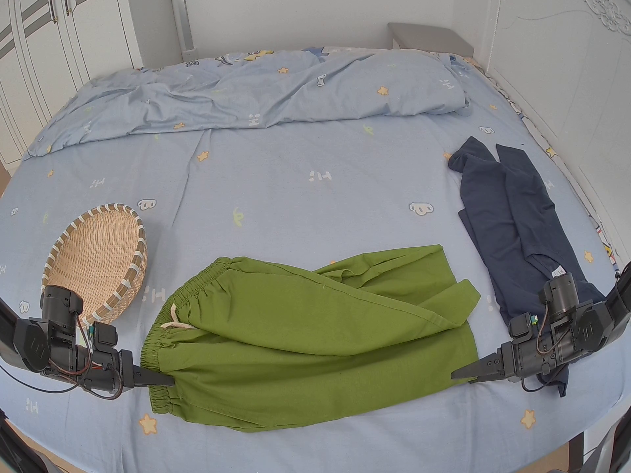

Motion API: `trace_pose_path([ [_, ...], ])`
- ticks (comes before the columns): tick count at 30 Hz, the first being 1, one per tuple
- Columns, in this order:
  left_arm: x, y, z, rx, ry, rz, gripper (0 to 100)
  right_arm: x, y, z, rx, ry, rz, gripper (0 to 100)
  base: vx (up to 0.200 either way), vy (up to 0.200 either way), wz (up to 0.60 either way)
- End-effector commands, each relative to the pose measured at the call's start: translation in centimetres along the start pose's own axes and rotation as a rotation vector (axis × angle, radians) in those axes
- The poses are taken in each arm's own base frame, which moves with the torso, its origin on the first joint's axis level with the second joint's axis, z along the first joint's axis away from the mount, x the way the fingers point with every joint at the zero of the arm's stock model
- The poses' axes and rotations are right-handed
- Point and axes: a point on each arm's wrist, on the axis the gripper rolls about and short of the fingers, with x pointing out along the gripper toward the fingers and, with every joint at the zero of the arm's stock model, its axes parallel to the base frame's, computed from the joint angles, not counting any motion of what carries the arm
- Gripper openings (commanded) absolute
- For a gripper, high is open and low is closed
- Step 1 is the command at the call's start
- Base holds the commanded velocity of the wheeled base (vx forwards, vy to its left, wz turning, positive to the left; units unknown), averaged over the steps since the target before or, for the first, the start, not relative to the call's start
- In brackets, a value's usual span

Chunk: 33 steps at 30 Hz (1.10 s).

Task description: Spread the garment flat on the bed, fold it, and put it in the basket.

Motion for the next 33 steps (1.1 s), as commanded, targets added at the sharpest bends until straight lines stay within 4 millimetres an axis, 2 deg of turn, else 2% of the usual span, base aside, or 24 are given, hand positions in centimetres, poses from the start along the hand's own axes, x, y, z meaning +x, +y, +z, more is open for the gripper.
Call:
trace_pose_path([
  [1, 0.0, 0.0, 0.0, -0.002, 0.002, 0.000, 0, 0.4, -0.4, 0.4, 0.003, 0.002, 0.000, 100, 0.000, 0.000, 0.00],
  [11, 0.0, 0.2, 0.0, -0.008, -0.001, 0.003, 0, 0.7, -0.9, 1.0, 0.004, -0.004, 0.000, 100, 0.000, 0.000, 0.00],
  [17, 0.0, 0.2, 0.0, -0.008, -0.001, 0.003, 0, 0.0, -1.6, 1.4, 0.024, -0.038, -0.010, 100, 0.000, 0.000, 0.00],
  [18, 0.0, 0.2, 0.0, -0.008, -0.001, 0.003, 0, -0.1, -1.6, 1.5, 0.024, -0.040, -0.011, 0, 0.000, 0.000, 0.00],
  [33, 0.4, 0.8, -0.2, 0.000, 0.022, 0.009, 0, -1.0, -2.8, 1.4, 0.068, -0.070, -0.030, 0, 0.000, 0.000, 0.00],
])
